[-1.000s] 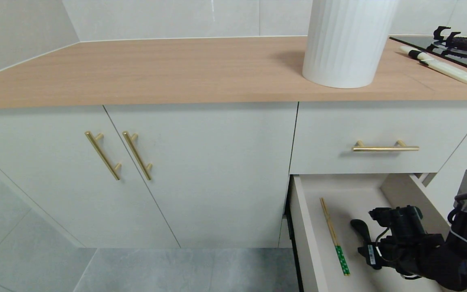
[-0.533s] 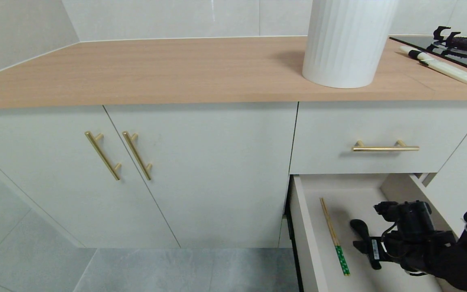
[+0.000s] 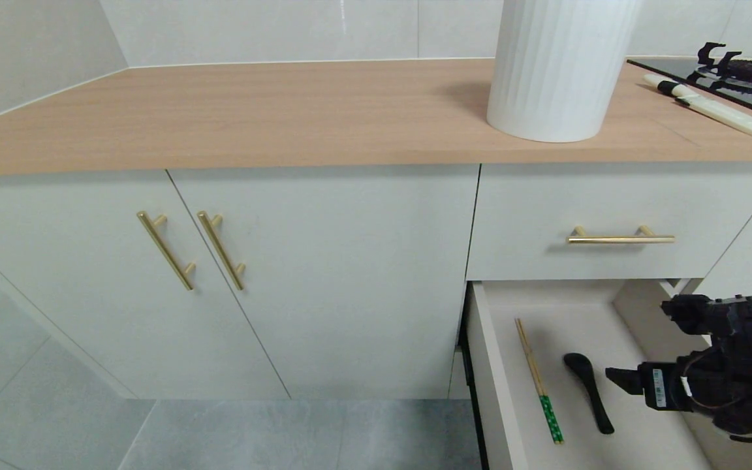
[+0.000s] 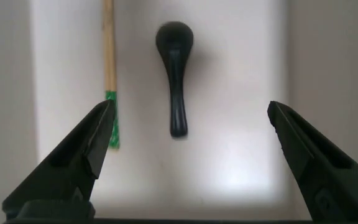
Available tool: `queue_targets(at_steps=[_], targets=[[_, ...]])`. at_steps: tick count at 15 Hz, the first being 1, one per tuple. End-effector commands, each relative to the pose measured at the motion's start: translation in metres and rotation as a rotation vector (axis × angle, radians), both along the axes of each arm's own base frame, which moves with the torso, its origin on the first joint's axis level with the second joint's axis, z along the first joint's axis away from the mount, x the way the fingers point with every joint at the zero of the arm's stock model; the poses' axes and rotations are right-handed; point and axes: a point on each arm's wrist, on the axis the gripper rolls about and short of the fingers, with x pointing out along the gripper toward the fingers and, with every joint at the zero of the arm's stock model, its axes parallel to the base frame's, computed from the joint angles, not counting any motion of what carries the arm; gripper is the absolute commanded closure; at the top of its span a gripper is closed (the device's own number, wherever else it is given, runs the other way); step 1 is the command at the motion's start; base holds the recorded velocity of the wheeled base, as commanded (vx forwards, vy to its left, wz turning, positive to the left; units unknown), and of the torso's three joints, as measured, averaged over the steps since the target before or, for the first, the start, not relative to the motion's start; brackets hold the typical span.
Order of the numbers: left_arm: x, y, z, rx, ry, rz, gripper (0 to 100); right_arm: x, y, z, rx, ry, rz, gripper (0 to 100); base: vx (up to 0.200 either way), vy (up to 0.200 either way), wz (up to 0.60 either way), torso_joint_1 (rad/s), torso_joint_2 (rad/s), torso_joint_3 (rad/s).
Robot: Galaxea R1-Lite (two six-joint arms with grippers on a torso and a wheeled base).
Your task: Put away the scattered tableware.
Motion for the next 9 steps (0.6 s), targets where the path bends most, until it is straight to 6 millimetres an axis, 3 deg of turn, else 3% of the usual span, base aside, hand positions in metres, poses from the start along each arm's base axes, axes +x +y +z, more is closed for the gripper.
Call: queue_targets(at_steps=[1,4,6,9], targets=[[0.000,0.000,0.000,0.000,0.000,0.000,0,-0.046,-0.005,0.041,0.020,-0.090,0.031,0,0.000,0.000,0.00,0.000,0.00,0.000],[0.000,0.000,0.000,0.000,0.000,0.000,0,-0.073,-0.004,0.069,0.017,-0.080,0.082,0,0.000,0.000,0.00,0.000,0.00,0.000],[0.000,0.000,0.000,-0.001,0.000,0.000,0,-0.103,0.001,0.087,0.014,-0.057,0.195,0,0.000,0.000,0.00,0.000,0.00,0.000],[0.000,0.000,0.000,0.000,0.000,0.000,0,-0.117,0.000,0.096,0.014,-0.050,0.237,0,0.000,0.000,0.00,0.000,0.00,0.000]])
